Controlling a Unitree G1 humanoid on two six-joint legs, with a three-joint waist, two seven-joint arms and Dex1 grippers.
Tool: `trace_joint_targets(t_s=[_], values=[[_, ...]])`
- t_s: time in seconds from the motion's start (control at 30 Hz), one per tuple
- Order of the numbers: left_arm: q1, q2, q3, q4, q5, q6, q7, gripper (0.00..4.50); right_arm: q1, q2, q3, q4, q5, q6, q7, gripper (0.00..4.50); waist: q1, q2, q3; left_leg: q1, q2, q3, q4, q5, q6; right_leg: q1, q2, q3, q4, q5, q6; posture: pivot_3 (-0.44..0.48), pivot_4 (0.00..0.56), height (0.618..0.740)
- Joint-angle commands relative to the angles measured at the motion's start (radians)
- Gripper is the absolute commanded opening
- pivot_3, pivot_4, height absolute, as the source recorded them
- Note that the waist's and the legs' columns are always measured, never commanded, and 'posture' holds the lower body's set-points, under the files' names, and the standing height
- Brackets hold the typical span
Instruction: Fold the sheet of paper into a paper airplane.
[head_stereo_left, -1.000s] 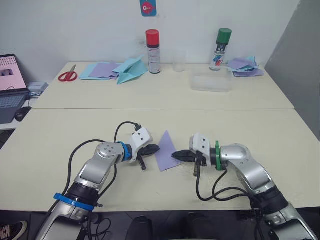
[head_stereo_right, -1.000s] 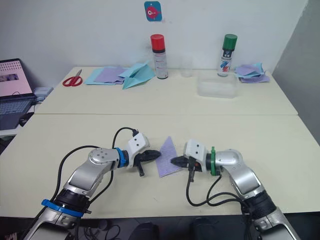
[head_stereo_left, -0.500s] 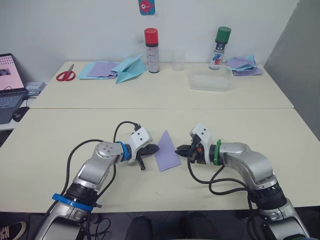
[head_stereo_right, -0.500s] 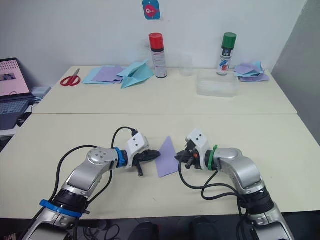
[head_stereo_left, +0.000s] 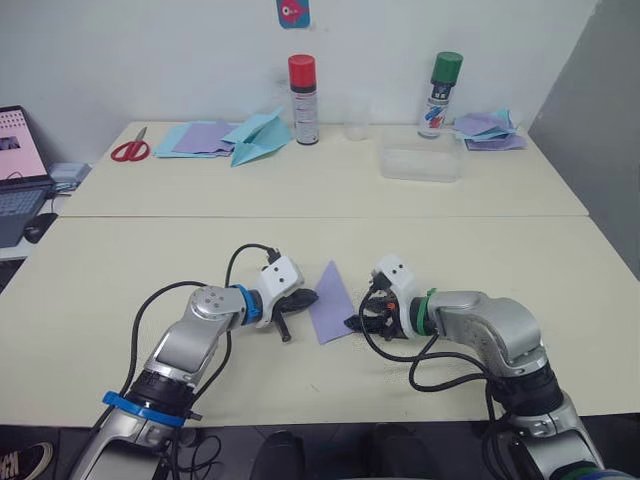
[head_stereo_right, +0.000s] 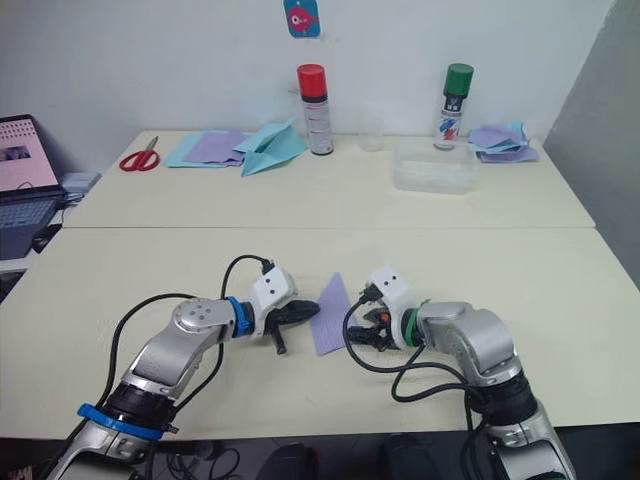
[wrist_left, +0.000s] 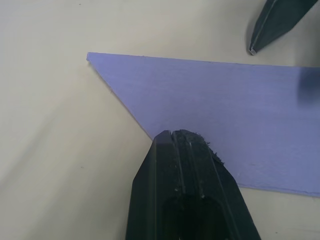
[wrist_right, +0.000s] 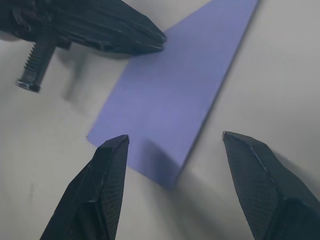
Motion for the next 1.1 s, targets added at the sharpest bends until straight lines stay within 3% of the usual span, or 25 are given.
trace_joint_targets(t_s=[0.03, 0.23, 0.4, 0.53, 0.73, 0.8, 0.97, 1.1], values=[[0.035, 0.007, -0.038, 0.045, 0.037, 0.044, 0.006, 0.00, -0.026, 0.062, -0.014, 0.003, 0.052, 0.079, -0.027, 3.08, 0.000, 0.000, 0.000, 0.000, 0.000, 0.000, -0.001, 0.000, 0.000, 0.000, 0.000, 0.000, 0.000, 0.000, 0.000, 0.000, 0.150, 0.740], [0.038, 0.002, -0.037, 0.038, 0.036, 0.053, 0.011, 0.00, -0.052, 0.145, -0.077, 0.045, 0.067, 0.126, -0.075, 3.08, -0.002, 0.000, 0.000, 0.000, 0.000, 0.000, -0.001, 0.000, 0.000, -0.001, 0.000, 0.000, 0.000, 0.000, 0.000, 0.000, 0.150, 0.740], [0.048, 0.009, -0.033, 0.029, 0.034, 0.056, 0.013, 0.00, -0.064, 0.141, -0.103, 0.058, 0.083, 0.121, -0.090, 3.08, -0.005, 0.000, 0.000, -0.003, 0.000, 0.000, -0.002, 0.000, 0.000, -0.004, 0.000, 0.000, 0.000, 0.000, 0.000, 0.000, 0.150, 0.740], [0.047, 0.011, -0.030, 0.030, 0.034, 0.055, 0.012, 0.00, -0.052, 0.123, -0.107, 0.069, 0.089, 0.102, -0.093, 2.22, -0.005, 0.000, 0.000, -0.009, -0.001, 0.000, -0.002, 0.000, 0.000, -0.009, 0.000, 0.000, 0.000, 0.000, 0.000, 0.000, 0.150, 0.740], [0.038, 0.007, 0.022, 0.017, -0.006, 0.068, 0.015, 0.00, -0.052, 0.116, -0.108, 0.097, 0.095, 0.061, -0.098, 0.11, -0.005, 0.000, 0.000, -0.011, -0.001, 0.000, -0.001, 0.000, 0.000, -0.010, 0.000, 0.000, 0.000, 0.001, 0.001, 0.000, 0.150, 0.740], [0.046, 0.024, 0.075, -0.005, -0.046, 0.080, 0.006, 0.00, -0.054, 0.096, -0.098, 0.109, 0.104, 0.039, -0.076, 0.04, -0.008, 0.000, 0.000, -0.011, -0.001, 0.000, -0.001, 0.000, 0.000, -0.011, 0.001, 0.000, 0.000, 0.001, 0.001, 0.000, 0.150, 0.740], [0.079, 0.100, 0.243, -0.109, -0.200, 0.140, -0.053, 0.00, -0.116, -0.044, 0.013, 0.172, 0.152, -0.063, 0.114, 0.04, -0.025, -0.002, 0.007, -0.016, 0.000, 0.000, -0.002, 0.000, 0.000, -0.016, 0.003, -0.001, 0.000, 0.001, 0.001, 0.000, 0.150, 0.740], [0.167, 0.223, 0.368, -0.218, -0.316, 0.197, -0.158, 0.00, -0.266, -0.190, 0.196, 0.314, 0.108, -0.298, 0.430, 0.04, -0.034, -0.005, 0.025, -0.018, 0.000, 0.000, -0.002, 0.000, 0.000, -0.020, 0.003, -0.001, 0.001, 0.000, 0.001, 0.000, 0.150, 0.740]])
